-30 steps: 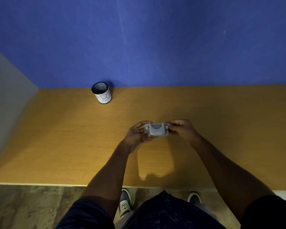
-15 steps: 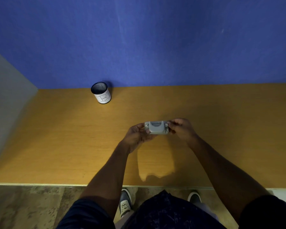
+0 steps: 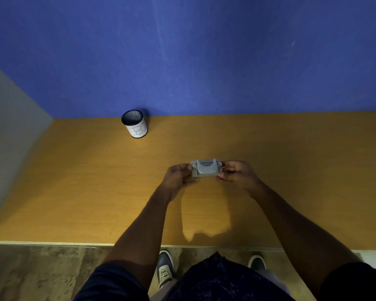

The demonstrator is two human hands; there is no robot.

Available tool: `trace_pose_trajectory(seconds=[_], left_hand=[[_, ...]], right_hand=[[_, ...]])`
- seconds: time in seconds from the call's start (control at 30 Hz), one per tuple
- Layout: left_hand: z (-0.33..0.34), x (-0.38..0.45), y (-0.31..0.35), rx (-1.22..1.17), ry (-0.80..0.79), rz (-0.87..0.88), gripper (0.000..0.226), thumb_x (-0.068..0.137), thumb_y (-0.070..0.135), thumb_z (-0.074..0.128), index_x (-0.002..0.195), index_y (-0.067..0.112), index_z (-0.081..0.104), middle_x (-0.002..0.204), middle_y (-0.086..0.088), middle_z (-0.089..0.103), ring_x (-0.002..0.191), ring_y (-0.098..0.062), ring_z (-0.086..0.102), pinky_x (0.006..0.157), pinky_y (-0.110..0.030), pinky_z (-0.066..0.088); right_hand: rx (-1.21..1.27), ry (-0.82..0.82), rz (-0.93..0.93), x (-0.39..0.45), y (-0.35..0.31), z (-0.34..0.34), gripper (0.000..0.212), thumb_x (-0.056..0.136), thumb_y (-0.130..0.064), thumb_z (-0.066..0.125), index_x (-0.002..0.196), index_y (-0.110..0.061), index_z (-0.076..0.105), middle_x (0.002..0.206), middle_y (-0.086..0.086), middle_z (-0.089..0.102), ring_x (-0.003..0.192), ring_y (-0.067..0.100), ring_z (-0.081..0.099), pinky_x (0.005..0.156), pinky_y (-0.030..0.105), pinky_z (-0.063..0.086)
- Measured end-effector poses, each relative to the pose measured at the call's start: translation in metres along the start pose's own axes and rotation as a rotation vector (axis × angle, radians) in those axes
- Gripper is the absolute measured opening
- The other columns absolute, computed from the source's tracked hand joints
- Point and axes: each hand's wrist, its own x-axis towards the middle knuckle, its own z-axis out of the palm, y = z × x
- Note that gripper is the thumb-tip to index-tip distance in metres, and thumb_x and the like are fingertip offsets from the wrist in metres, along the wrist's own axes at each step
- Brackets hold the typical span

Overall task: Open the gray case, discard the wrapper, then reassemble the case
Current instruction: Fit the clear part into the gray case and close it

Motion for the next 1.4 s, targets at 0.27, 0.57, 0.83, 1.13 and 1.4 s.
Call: trace_pose_trajectory(seconds=[0.27, 0.57, 0.83, 1.13, 1.4], left_hand=[[0.004, 0.0, -0.004, 0.275, 0.158, 0.11, 0.015, 0.095, 0.0, 0.061, 0.108, -0.002, 0.069, 0.079, -0.006, 0.07, 0.064, -0.012, 0.064, 0.051, -0.018, 0.051], [-0.004, -0.001, 0.001, 0.273, 0.067, 0.144, 0.015, 0.094, 0.004, 0.064, 0.105, 0.01, 0.072, 0.08, -0.01, 0.068, 0.064, -0.017, 0.058, 0.05, -0.025, 0.046], [0.003, -0.004, 0.012, -0.083, -0.036, 0.04, 0.026, 0.098, -0.005, 0.048, 0.108, 0.006, 0.069, 0.097, -0.012, 0.068, 0.076, -0.021, 0.07, 0.057, -0.022, 0.058], [0.006, -0.006, 0.014, -0.094, -0.147, 0.147, 0.02, 0.1, 0.006, 0.056, 0.114, 0.005, 0.069, 0.104, -0.01, 0.076, 0.097, -0.018, 0.075, 0.086, -0.027, 0.06], [0.012, -0.01, 0.015, 0.035, -0.187, 0.192, 0.021, 0.099, 0.007, 0.058, 0.115, 0.009, 0.071, 0.105, -0.01, 0.077, 0.097, -0.019, 0.075, 0.095, -0.033, 0.058]], right_hand=[[-0.082, 0.03, -0.047, -0.003, 0.001, 0.003, 0.046, 0.084, 0.011, 0.068, 0.129, 0.008, 0.057, 0.101, 0.03, 0.07, 0.074, 0.022, 0.071, 0.066, 0.022, 0.061], [-0.077, -0.039, 0.013, -0.005, -0.002, 0.001, 0.062, 0.084, 0.007, 0.069, 0.141, -0.007, 0.05, 0.101, 0.016, 0.073, 0.079, 0.017, 0.071, 0.067, 0.022, 0.059], [0.134, -0.031, -0.018, 0.002, -0.021, 0.002, 0.037, 0.092, 0.005, 0.058, 0.13, 0.004, 0.057, 0.082, 0.018, 0.067, 0.066, 0.017, 0.068, 0.063, 0.022, 0.058], [0.132, -0.001, -0.138, 0.003, -0.013, 0.003, 0.017, 0.092, -0.008, 0.064, 0.107, -0.012, 0.071, 0.078, 0.008, 0.071, 0.066, 0.015, 0.068, 0.062, 0.023, 0.056], [-0.101, 0.07, -0.17, -0.006, -0.003, 0.001, 0.032, 0.087, 0.002, 0.069, 0.118, -0.002, 0.066, 0.075, 0.009, 0.069, 0.059, 0.005, 0.065, 0.059, 0.018, 0.056]])
